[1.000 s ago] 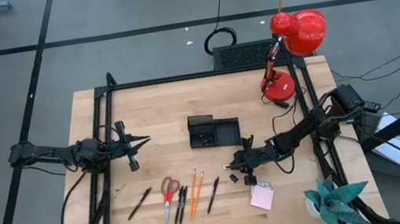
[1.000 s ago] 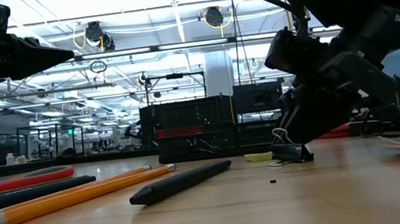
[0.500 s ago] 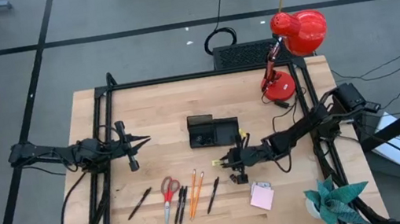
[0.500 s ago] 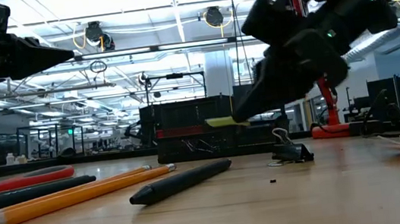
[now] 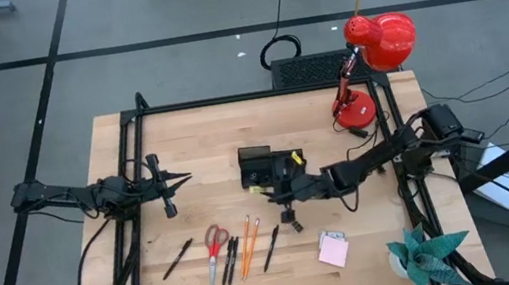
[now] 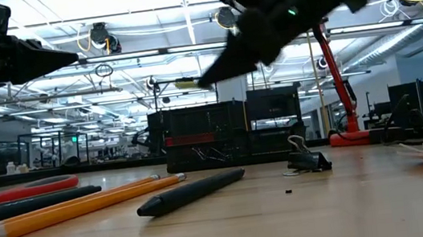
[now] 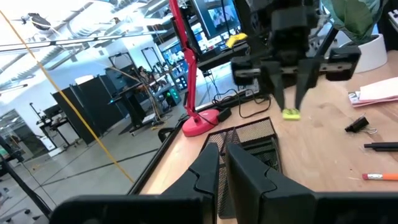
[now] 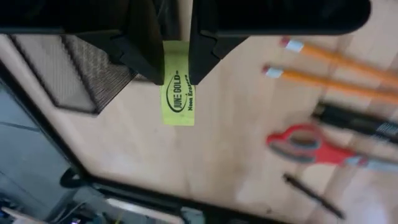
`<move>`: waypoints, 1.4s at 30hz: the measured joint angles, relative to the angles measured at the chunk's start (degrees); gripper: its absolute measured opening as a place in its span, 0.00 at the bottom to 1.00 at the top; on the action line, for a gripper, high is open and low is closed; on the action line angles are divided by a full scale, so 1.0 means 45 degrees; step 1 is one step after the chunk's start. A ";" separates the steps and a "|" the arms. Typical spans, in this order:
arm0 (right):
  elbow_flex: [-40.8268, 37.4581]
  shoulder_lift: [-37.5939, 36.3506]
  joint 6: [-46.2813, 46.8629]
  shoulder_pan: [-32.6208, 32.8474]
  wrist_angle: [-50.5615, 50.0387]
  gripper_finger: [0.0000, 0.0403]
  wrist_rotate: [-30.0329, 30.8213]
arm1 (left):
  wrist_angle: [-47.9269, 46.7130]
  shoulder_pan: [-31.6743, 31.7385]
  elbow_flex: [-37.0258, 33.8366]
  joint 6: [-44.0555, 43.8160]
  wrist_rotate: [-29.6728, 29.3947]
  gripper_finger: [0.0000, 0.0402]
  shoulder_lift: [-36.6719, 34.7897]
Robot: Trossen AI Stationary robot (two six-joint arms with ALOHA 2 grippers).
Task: Pick and place office supplies into organizer
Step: Put the green eraser into the desk organizer
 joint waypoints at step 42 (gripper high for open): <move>0.1609 0.2128 0.1322 -0.1739 -0.3047 0.30 0.0313 | 0.0000 0.0002 0.0000 0.0012 0.0000 0.09 0.0005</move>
